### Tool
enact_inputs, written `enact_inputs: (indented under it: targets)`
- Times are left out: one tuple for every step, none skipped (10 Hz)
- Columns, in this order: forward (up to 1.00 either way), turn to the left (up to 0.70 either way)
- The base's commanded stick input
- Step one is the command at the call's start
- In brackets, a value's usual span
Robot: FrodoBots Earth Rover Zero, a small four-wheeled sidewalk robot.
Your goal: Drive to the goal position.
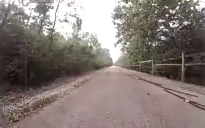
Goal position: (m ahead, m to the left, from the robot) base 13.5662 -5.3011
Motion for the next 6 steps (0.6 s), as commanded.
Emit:
enact_inputs:
  targets:
    - [0.70,0.00]
    - [0.70,0.00]
    - [0.70,0.00]
    - [0.70,0.00]
    - [0.70,0.00]
    - [0.70,0.00]
